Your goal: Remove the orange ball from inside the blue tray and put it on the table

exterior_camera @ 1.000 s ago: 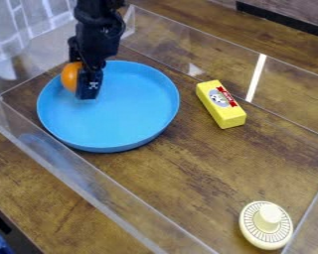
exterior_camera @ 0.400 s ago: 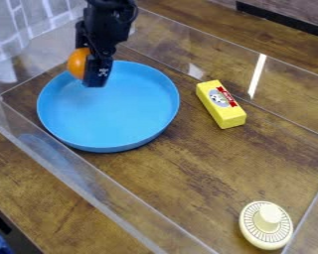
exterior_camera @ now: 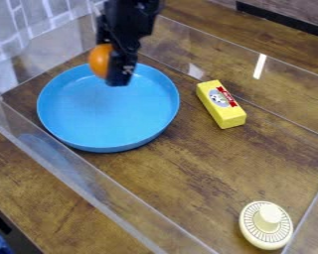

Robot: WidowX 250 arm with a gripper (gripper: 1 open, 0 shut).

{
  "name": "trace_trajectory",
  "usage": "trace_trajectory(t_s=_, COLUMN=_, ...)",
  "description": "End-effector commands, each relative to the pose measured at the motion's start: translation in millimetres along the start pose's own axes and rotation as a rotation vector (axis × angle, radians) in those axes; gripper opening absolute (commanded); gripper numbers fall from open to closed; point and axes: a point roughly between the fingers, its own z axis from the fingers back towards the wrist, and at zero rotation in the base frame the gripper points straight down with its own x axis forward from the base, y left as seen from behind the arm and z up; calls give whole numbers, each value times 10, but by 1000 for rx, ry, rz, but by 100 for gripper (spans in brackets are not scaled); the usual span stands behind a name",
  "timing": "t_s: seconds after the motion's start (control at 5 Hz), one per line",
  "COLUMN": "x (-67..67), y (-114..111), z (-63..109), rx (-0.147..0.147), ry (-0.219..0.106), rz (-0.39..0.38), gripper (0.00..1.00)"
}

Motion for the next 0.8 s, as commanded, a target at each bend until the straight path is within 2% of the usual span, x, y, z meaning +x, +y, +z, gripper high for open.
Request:
trace_trajectory(t_s=0.0, x=158, y=-210, z=356, rx=37, ry=-96, rz=-1, gripper=0)
trace_trajectory(t_s=0.2, x=254, y=-456, z=381, rx=9, ry=-112, rz=7, gripper=0)
trace_trajectory(t_s=0.6, x=484, y=-914, z=357, rx=-30, ry=-129, rz=-30, gripper=0)
